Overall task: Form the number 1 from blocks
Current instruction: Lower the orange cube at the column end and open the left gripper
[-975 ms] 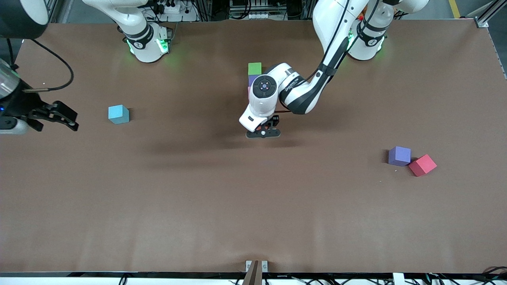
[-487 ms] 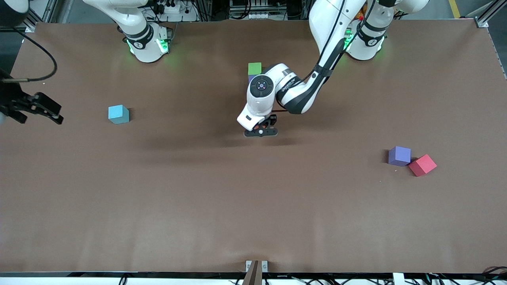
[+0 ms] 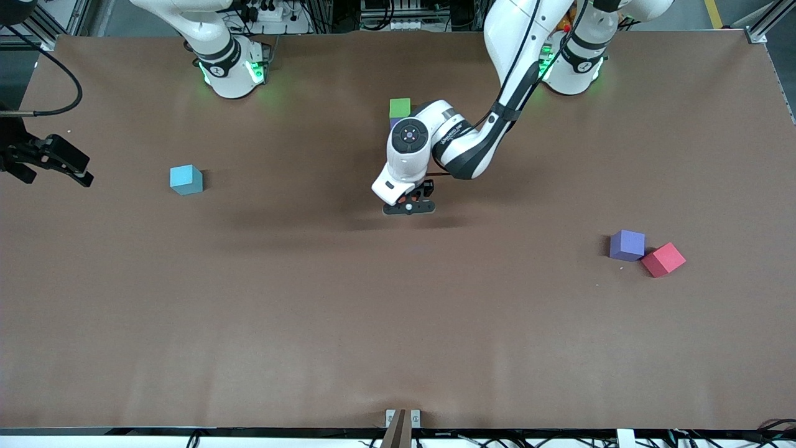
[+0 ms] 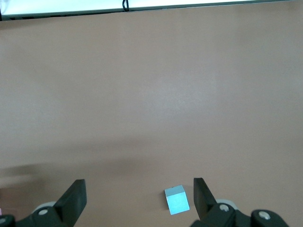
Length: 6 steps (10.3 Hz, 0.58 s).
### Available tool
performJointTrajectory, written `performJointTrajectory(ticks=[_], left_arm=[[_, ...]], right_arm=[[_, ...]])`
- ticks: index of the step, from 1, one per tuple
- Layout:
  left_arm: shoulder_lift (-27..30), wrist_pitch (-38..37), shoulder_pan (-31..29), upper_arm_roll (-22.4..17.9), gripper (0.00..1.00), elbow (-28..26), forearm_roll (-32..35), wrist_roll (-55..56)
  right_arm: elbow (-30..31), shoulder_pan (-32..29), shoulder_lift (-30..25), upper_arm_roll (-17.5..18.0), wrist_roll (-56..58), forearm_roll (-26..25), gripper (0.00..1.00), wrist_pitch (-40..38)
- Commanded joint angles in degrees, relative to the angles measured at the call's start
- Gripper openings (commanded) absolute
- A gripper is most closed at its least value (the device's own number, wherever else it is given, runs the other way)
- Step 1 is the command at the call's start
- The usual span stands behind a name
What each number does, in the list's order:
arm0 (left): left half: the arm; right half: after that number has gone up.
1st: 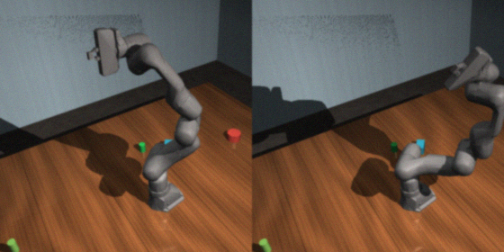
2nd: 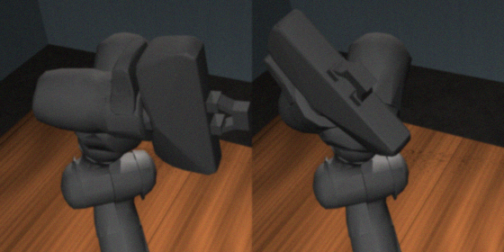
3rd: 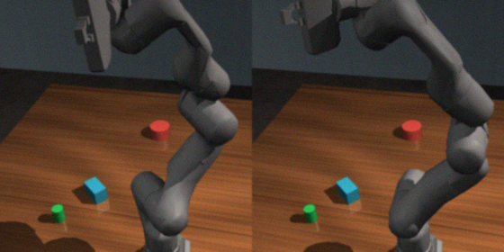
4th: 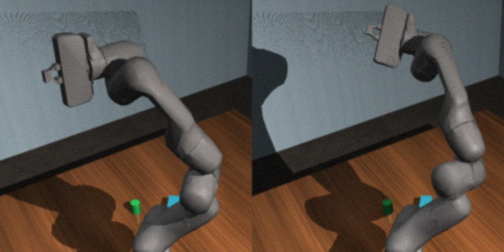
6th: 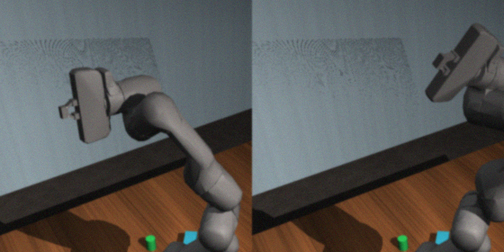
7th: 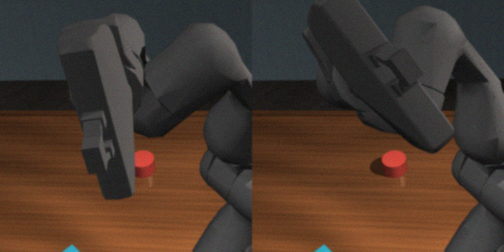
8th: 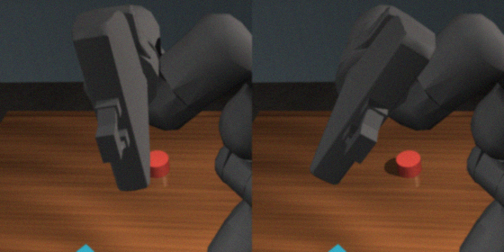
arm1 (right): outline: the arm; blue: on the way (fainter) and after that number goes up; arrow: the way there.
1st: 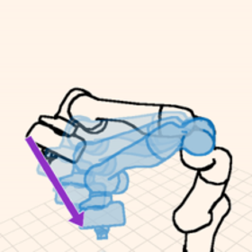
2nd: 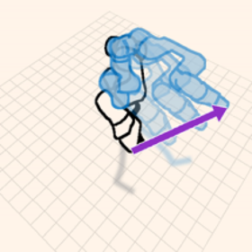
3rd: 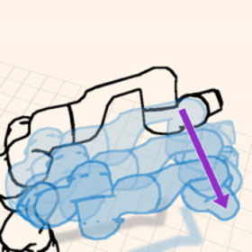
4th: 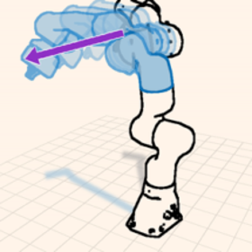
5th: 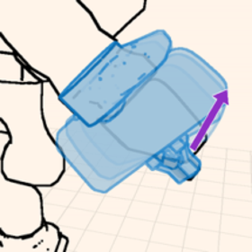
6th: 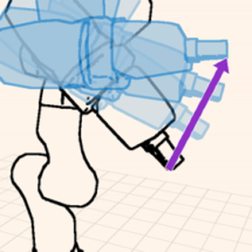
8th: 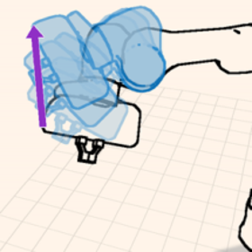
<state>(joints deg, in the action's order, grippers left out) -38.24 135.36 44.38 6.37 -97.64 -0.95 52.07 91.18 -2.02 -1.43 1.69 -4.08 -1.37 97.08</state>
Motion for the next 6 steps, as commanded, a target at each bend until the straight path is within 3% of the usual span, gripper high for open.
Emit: performJointTrajectory(ticks=[1,6], left_arm=[[-0.87,0.52,0.88,-0.57,0.00,0.26,-0.45,0.84],[-0.96,0.52,1.23,-0.48,0.00,0.35,-0.63,1.02]], right_arm=[[-0.39,-0.36,-0.15,0.59,-0.93,-0.13,1.00,-0.75],[-0.39,-0.27,-0.15,0.68,-1.02,-0.13,1.00,-3.03]])
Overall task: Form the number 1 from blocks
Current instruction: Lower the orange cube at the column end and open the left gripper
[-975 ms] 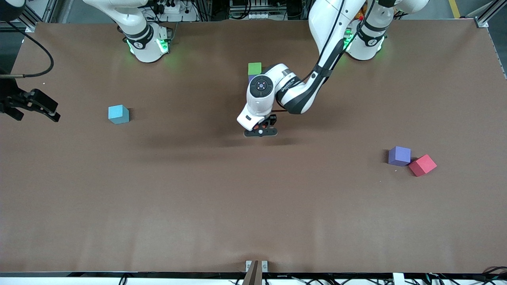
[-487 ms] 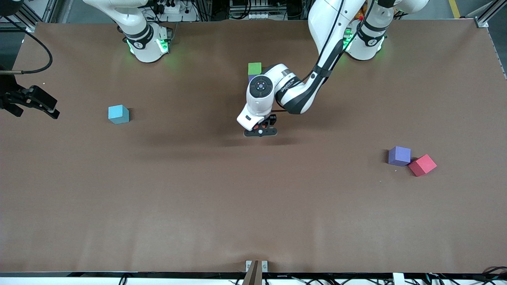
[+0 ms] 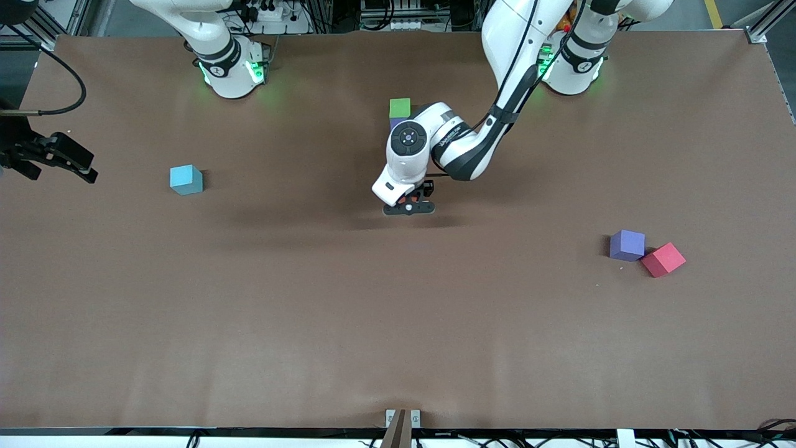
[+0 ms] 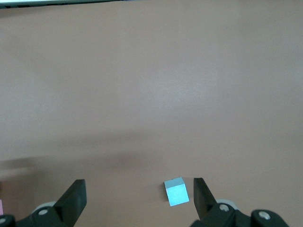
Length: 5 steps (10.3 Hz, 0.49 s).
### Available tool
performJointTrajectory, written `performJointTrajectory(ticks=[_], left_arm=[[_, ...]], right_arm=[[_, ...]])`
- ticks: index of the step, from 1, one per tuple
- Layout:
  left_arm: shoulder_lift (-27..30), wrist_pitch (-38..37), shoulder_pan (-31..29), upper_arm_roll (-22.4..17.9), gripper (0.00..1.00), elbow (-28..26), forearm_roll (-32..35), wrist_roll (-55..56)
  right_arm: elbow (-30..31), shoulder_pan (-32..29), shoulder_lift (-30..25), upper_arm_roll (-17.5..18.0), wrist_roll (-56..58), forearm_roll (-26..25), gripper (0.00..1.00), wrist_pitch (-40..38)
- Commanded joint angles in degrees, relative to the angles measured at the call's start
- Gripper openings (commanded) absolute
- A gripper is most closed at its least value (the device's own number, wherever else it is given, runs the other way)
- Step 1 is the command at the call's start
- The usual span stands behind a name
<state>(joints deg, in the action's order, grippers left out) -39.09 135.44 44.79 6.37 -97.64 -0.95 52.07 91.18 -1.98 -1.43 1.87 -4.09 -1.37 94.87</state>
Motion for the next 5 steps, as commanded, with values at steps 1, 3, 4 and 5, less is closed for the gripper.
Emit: performJointTrajectory(ticks=[1,3,4,5], left_arm=[[-0.28,0.44,0.82,-0.48,0.00,0.35,-0.63,1.01],[-0.28,0.44,1.08,-0.48,0.00,0.35,-0.46,1.01],[-0.37,0.44,1.08,-0.48,0.00,0.26,-0.37,1.01],[-0.46,0.44,1.08,-0.48,0.45,0.35,-0.89,1.01]], right_arm=[[-0.39,-0.30,-0.16,0.51,-1.01,-0.04,1.00,-0.83],[-0.39,-0.30,-0.16,0.51,-1.01,-0.04,1.00,-0.83],[-0.30,-0.39,-0.16,0.51,-1.01,-0.04,1.00,-0.83],[-0.30,-0.39,-0.16,0.51,-1.01,-0.04,1.00,-0.83]])
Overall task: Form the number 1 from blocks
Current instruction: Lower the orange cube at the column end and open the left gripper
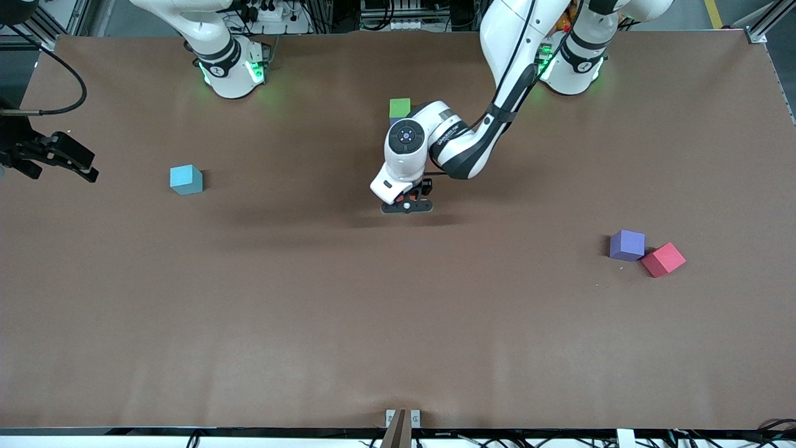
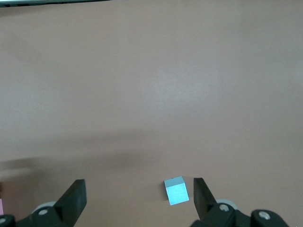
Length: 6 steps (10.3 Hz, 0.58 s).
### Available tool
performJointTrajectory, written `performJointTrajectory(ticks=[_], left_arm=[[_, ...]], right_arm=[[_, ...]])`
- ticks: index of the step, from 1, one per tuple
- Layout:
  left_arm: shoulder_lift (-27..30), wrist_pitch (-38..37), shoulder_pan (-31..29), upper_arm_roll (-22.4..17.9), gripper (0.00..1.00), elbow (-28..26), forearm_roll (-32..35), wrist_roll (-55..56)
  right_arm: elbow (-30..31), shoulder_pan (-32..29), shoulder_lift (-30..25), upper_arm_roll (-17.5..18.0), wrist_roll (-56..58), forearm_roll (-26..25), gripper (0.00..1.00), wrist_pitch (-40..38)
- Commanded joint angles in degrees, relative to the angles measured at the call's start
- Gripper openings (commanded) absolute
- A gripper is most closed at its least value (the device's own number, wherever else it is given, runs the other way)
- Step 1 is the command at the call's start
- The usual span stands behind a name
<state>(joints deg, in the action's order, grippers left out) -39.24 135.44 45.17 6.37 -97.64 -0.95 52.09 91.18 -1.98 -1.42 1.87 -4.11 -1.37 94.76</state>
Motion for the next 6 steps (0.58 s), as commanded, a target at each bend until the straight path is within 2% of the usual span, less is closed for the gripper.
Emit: performJointTrajectory(ticks=[1,4,6], left_arm=[[-0.31,0.52,0.71,-0.49,0.99,0.26,-0.81,1.43],[0.39,0.44,0.36,-1.01,1.00,1.30,-0.54,1.88],[3.54,-0.26,0.10,-4.51,1.00,2.80,-0.54,2.23]], right_arm=[[-0.39,-0.39,-0.16,0.50,-0.99,-0.04,1.00,-0.72],[-0.30,-0.48,-0.16,0.50,-0.99,-0.04,1.00,-0.81],[-0.30,-0.39,-0.16,0.50,-0.99,-0.04,1.00,-0.72]])
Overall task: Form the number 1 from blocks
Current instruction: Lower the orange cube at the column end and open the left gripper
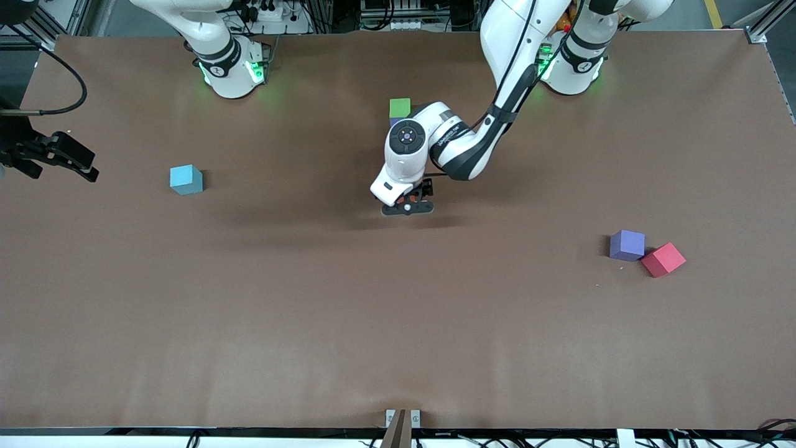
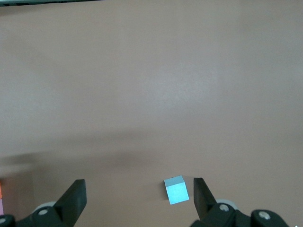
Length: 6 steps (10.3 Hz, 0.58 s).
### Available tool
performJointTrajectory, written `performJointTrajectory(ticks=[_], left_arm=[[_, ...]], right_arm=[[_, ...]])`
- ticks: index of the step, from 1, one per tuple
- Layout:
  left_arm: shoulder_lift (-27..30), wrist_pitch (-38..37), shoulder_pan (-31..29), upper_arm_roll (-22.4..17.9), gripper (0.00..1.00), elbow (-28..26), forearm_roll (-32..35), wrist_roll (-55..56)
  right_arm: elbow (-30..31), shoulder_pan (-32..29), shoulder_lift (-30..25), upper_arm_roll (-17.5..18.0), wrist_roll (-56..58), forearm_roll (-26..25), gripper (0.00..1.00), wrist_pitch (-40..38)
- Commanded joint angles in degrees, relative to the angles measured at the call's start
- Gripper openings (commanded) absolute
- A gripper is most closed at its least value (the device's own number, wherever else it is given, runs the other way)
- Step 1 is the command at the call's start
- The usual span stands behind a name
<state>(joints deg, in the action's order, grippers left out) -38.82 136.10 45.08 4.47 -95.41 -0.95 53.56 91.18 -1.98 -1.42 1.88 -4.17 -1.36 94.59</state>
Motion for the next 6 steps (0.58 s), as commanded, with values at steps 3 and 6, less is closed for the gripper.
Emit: performJointTrajectory(ticks=[3,6], left_arm=[[10.15,-4.94,-0.16,-9.72,1.00,1.88,-0.63,1.03],[16.73,-8.90,-9.35,-10.38,1.00,3.83,-1.24,-0.73]], right_arm=[[-0.39,-0.57,-0.16,0.50,-0.93,-0.04,1.00,-0.55],[-0.83,-0.74,-0.16,0.50,-0.93,-0.04,1.00,-0.55]])
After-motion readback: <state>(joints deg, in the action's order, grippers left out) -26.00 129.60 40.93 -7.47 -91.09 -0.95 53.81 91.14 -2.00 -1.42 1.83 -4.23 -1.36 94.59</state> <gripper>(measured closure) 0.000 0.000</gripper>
